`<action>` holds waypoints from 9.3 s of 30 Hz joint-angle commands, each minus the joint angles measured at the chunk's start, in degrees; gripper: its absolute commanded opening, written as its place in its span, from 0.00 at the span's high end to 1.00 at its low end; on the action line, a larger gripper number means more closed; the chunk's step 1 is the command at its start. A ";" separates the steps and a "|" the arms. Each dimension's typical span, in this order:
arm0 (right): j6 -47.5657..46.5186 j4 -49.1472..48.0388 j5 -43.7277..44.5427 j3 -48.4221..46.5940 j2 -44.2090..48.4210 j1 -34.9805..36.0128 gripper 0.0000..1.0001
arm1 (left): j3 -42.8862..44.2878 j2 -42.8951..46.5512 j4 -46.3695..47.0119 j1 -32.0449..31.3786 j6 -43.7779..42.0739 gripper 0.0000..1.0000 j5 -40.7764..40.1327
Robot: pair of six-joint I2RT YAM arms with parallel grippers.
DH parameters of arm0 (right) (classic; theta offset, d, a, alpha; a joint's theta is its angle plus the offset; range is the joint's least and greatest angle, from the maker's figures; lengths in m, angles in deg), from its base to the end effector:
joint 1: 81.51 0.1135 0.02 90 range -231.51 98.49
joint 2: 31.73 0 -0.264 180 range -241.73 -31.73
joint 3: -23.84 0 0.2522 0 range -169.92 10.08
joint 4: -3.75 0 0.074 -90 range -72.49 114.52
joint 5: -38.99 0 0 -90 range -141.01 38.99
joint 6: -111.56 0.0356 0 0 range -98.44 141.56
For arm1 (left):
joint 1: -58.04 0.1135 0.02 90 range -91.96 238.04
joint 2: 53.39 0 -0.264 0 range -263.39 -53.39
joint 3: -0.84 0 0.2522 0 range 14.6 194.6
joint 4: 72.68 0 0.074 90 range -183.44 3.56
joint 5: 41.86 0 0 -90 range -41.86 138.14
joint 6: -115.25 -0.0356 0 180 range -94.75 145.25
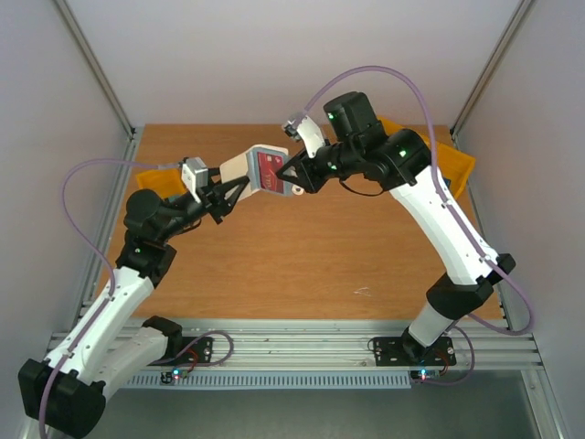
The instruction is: Take the credit cards out of the card holder
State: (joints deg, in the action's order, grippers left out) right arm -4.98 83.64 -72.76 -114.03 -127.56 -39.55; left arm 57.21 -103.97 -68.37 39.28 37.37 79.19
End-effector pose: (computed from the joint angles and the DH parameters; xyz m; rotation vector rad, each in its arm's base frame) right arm 0.2281 0.2229 0.4793 -1.4260 1.7224 0.5700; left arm 0.1893 -0.0837 0.3612 0.5433 1.3674 -0.8178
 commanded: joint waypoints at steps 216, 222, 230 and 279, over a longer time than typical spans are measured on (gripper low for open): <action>25.03 -31.75 -26.35 43.54 -9.87 -14.81 0.99 | -1.11 2.89 -0.79 7.69 15.47 1.00 18.12; 23.02 -27.12 -25.11 42.80 -16.64 -15.03 0.96 | -1.21 3.38 -0.44 7.64 14.77 1.00 19.83; 22.65 -17.27 -11.08 41.53 -8.37 -23.59 0.31 | -0.57 3.77 1.40 7.69 15.99 1.00 19.59; 22.84 -8.09 -21.73 17.93 -4.72 -46.66 0.99 | -7.55 4.80 -12.83 4.53 9.07 0.01 -9.41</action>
State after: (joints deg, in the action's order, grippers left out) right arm 14.36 66.55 -100.59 -93.88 -128.96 -79.09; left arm 52.34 -100.89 -78.30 43.24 49.96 77.94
